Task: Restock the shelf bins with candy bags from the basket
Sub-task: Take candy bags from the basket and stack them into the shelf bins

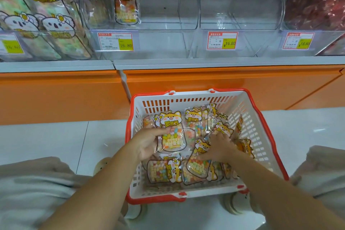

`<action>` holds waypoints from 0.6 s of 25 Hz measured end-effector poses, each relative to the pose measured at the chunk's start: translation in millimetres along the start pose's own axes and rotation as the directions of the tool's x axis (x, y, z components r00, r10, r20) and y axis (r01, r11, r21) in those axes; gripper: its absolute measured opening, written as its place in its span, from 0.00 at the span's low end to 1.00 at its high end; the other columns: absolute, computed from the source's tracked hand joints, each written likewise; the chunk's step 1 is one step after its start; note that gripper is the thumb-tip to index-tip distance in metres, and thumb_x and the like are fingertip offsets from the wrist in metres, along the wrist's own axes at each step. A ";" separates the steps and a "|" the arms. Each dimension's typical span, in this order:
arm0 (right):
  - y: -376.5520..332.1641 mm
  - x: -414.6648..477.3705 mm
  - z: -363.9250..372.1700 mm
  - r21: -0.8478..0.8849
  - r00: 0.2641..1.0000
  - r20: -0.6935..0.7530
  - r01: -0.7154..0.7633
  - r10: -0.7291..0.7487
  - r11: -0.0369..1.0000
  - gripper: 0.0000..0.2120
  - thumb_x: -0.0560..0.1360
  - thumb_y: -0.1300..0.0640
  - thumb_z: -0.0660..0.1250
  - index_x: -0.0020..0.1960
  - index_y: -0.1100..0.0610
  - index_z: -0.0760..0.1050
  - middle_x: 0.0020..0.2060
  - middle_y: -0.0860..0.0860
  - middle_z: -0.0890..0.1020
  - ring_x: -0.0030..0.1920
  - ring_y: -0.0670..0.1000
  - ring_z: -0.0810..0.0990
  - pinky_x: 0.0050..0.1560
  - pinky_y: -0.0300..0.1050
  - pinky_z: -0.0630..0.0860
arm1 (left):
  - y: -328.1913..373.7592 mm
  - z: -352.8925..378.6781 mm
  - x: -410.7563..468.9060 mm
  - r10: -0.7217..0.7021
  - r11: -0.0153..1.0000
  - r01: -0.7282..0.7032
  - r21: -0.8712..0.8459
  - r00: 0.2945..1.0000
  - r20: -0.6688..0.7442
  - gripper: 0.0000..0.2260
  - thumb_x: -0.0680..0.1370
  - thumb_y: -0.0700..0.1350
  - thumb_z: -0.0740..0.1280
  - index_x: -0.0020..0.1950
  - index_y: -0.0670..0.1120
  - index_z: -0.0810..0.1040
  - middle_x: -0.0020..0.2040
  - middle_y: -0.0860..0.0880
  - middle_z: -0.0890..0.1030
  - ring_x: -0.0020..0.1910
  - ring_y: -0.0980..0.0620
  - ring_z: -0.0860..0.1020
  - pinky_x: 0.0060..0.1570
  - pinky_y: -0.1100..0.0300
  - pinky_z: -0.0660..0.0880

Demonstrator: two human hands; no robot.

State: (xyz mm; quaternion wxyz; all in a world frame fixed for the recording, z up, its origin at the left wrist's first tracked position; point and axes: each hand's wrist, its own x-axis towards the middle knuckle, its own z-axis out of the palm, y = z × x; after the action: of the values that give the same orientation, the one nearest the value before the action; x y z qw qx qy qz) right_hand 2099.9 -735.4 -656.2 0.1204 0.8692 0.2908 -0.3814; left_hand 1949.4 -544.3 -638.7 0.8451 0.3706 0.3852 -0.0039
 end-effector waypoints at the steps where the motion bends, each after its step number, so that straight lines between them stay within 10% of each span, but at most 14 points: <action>1: -5.5 -1.8 5.4 0.007 0.999 -0.033 0.014 -0.014 1.000 0.48 0.65 0.29 0.67 0.76 0.54 0.57 0.74 0.57 0.58 0.74 0.62 0.54 0.69 0.60 0.60 | -0.7 -0.5 0.4 0.022 1.000 -0.022 0.009 1.000 -0.009 0.12 0.73 0.33 0.71 0.54 0.45 0.78 0.52 0.45 0.85 0.62 0.47 0.77 0.71 0.45 0.65; 6: -3.6 -3.8 -6.1 0.263 0.992 -0.114 0.080 -0.052 0.961 0.32 0.70 0.43 0.73 0.70 0.49 0.67 0.68 0.52 0.70 0.60 0.57 0.76 0.60 0.57 0.75 | 1.9 -1.2 -2.3 0.104 0.988 -0.094 0.124 0.992 -0.073 0.39 0.69 0.40 0.77 0.76 0.48 0.62 0.70 0.54 0.69 0.74 0.47 0.63 0.72 0.41 0.55; 11: -4.3 -16.4 -24.6 0.613 0.926 -0.377 0.244 0.007 0.751 0.13 0.76 0.57 0.70 0.60 0.52 0.78 0.57 0.49 0.79 0.47 0.50 0.79 0.42 0.40 0.74 | 0.0 -3.6 -7.7 0.103 0.981 -0.079 0.178 0.986 -0.130 0.31 0.73 0.39 0.74 0.73 0.49 0.66 0.66 0.50 0.73 0.65 0.49 0.72 0.57 0.52 0.69; 15: 0.7 -25.9 -60.3 0.898 0.935 -0.354 0.348 -0.028 0.269 0.05 0.73 0.64 0.72 0.47 0.56 0.80 0.36 0.49 0.79 0.38 0.48 0.78 0.36 0.37 0.74 | -2.4 -7.6 -3.4 0.096 0.982 -0.079 0.173 0.991 -0.093 0.38 0.73 0.42 0.75 0.78 0.46 0.59 0.72 0.50 0.67 0.73 0.47 0.64 0.66 0.49 0.62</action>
State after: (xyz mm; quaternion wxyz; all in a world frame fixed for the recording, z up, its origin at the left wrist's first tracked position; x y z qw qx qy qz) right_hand 2122.1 -720.7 -596.2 -0.5054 0.7705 0.1227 -0.3687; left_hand 1941.4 -542.3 -641.2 0.7893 0.4574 0.4091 0.0192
